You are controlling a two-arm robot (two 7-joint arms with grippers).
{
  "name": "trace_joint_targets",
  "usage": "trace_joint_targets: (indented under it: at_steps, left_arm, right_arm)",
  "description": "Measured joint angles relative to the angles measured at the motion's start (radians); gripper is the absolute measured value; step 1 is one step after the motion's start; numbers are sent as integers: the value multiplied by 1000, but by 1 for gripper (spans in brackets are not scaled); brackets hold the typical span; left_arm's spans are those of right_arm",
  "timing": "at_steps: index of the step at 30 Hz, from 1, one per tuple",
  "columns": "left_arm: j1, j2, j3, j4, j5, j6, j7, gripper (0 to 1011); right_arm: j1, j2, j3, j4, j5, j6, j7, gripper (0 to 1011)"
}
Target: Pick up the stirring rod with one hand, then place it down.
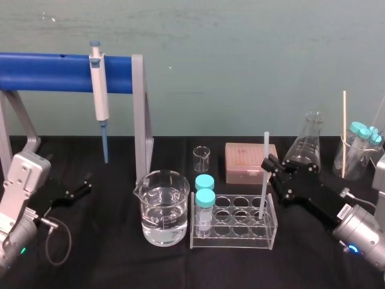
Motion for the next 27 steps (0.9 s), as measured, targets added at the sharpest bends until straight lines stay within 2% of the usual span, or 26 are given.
trace_joint_targets:
  at_steps: [15, 27]
  left_arm:
    - [0, 0, 0, 0, 0, 0, 0, 1000]
    - [0, 0, 0, 0, 0, 0, 0, 1000]
  right_arm:
    - [4, -14, 83, -94, 7, -72, 32, 56]
    - [10, -35, 125, -120, 21, -77, 49, 56]
